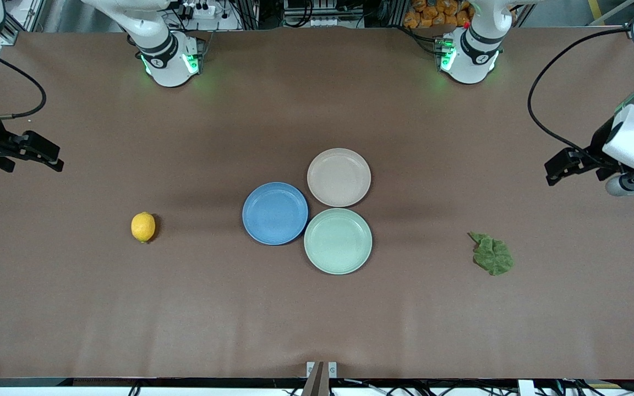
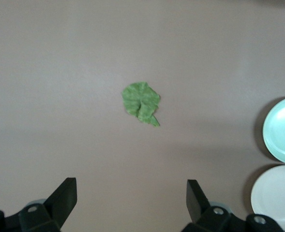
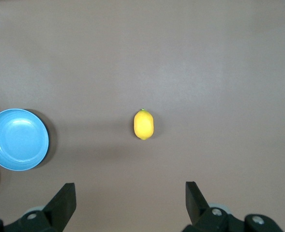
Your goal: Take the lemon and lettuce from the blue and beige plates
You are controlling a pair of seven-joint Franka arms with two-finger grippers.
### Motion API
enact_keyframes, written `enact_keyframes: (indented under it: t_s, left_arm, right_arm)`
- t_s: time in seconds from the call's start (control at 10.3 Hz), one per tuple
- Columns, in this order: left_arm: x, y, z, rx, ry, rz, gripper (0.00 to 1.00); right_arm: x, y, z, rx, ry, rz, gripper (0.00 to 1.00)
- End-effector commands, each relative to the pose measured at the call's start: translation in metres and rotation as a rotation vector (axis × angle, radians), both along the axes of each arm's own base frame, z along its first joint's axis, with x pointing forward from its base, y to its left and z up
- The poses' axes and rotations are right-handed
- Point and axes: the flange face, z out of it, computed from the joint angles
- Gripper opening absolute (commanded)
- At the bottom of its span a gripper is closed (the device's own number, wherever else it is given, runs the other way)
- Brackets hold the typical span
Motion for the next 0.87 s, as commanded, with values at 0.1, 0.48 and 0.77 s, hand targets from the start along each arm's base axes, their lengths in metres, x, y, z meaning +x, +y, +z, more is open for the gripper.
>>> enact_keyframes:
  t_s: [0.1,0.48,0.77]
  left_arm:
    - [-0.0166,-0.0008,0.0091,-0.065,0.041,-0.035,1.00]
    - [-0.0187,-0.0019,0.0068,-0.059,0.059,-0.046,1.00]
    - [-0.0176,-0.0009,0.0066,-0.050,0.058,-0.042,1.00]
  right_arm:
    - [-0.0071,-0.0170,0.0169,0.007,0.026,-0.036,1.00]
    - [-0.0073,-0.0139,0.0181,0.013,0.039,-0.030,1.00]
    - [-0.0073,-0.0144,0.0188,0.016,0.037,-0.029,1.00]
